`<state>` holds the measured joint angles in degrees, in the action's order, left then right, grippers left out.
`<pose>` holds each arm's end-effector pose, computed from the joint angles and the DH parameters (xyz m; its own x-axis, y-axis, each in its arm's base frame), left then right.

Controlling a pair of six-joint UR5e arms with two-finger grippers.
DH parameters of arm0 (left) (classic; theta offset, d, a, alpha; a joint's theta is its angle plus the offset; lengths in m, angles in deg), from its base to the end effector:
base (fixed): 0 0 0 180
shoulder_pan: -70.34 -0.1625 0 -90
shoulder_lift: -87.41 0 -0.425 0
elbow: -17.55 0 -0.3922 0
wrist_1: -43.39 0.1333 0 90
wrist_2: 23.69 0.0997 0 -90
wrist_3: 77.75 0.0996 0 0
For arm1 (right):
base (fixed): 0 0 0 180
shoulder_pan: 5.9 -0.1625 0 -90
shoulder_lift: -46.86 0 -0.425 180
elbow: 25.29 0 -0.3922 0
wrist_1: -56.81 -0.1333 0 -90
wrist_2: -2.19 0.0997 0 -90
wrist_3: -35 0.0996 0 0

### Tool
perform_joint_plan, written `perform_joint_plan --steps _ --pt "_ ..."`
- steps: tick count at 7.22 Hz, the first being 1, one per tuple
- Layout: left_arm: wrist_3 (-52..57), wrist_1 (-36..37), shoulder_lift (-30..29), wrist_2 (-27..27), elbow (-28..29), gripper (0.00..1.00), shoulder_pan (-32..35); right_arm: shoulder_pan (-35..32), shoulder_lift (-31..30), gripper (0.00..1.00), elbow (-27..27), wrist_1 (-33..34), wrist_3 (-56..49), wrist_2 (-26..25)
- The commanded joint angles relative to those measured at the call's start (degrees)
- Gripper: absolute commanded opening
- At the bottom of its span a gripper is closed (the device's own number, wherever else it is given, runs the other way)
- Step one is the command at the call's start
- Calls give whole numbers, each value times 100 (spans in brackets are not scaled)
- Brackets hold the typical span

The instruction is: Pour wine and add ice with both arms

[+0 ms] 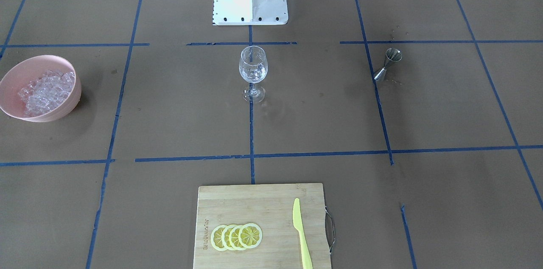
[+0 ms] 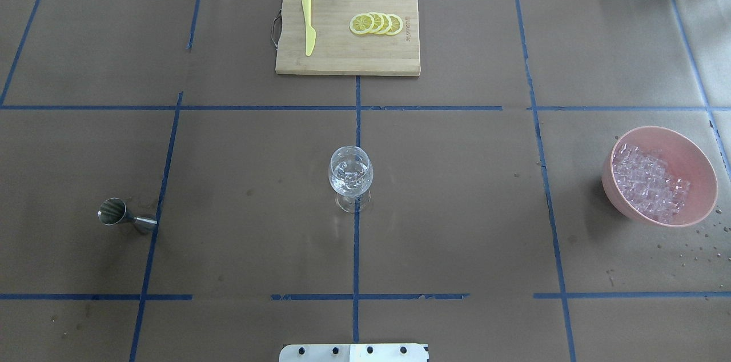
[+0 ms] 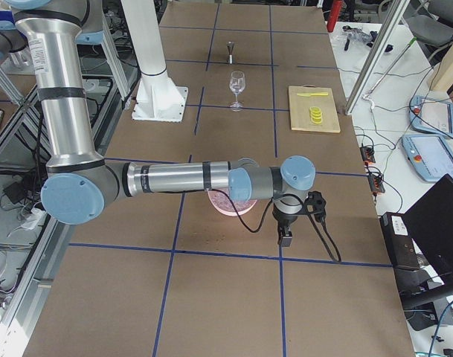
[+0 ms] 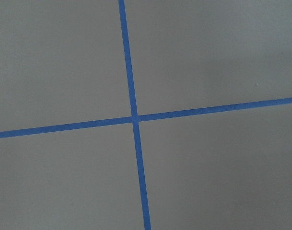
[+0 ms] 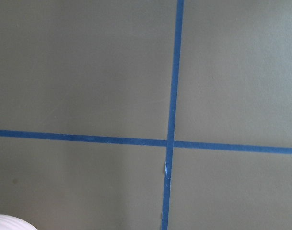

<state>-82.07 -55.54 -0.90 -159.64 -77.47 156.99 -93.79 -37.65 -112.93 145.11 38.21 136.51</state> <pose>-0.0329 -0.4939 0.6110 0.6875 0.1190 -0.7163 -0.0053 0.9873 0.1588 0.0439 -0.5396 0.6267 0.7137 -0.0292 0.6998 -0.0033 0.9990 0.0451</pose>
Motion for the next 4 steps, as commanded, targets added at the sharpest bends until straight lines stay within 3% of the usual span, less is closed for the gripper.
perform_joint_plan --steps 1,4 --pt "-7 5 15 7 9 100 9 -360 -433 100 -43 -138 30 208" --pt "2 5 163 7 -25 100 35 -466 -469 100 -298 -85 337 358"
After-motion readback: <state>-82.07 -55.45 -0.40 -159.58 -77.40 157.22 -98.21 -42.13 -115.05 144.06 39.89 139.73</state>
